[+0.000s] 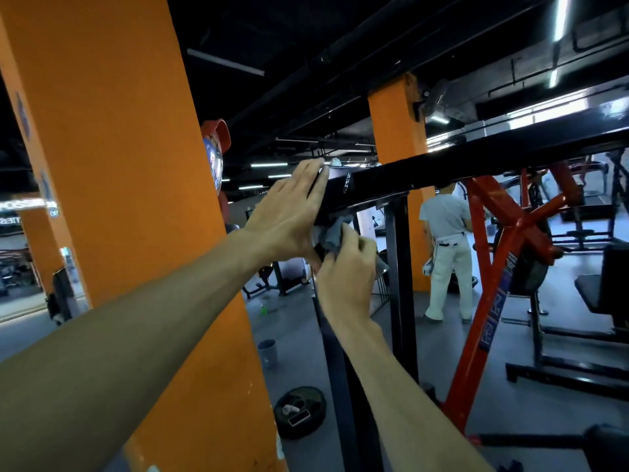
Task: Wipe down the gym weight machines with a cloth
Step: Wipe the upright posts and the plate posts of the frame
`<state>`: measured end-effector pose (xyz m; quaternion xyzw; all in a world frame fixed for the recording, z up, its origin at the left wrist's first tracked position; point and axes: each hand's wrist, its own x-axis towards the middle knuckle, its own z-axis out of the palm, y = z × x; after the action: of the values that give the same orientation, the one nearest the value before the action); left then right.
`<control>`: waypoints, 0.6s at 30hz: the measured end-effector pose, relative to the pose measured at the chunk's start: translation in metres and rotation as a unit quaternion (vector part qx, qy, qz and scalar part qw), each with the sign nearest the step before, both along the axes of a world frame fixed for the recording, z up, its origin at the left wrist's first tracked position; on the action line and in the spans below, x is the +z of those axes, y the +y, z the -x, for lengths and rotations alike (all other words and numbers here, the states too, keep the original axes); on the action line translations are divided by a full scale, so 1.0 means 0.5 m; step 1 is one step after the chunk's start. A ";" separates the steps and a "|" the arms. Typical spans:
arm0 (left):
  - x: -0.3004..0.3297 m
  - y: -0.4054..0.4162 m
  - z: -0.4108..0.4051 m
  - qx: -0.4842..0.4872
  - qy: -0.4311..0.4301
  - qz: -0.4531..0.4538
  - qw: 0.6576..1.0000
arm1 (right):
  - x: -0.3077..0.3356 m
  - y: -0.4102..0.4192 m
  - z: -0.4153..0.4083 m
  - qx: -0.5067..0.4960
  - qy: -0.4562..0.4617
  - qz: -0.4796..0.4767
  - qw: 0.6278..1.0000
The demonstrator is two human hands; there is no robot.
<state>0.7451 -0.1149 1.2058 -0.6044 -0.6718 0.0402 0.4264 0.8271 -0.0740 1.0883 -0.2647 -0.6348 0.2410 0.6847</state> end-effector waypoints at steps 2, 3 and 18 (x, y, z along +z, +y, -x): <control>-0.003 -0.004 0.005 -0.005 0.011 -0.007 1.000 | -0.019 0.004 -0.022 0.040 -0.015 -0.011 0.999; -0.009 -0.007 0.008 -0.008 0.020 -0.013 1.000 | -0.033 0.016 -0.042 0.083 -0.021 0.017 0.996; -0.571 -0.113 -0.001 -0.125 0.254 0.173 0.943 | -0.486 0.045 -0.194 0.190 0.131 0.434 0.871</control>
<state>0.7455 -0.1716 0.9205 -0.7177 -0.4431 0.2541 0.4733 0.9243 -0.0514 0.8452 -0.3750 -0.4089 0.6503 0.5189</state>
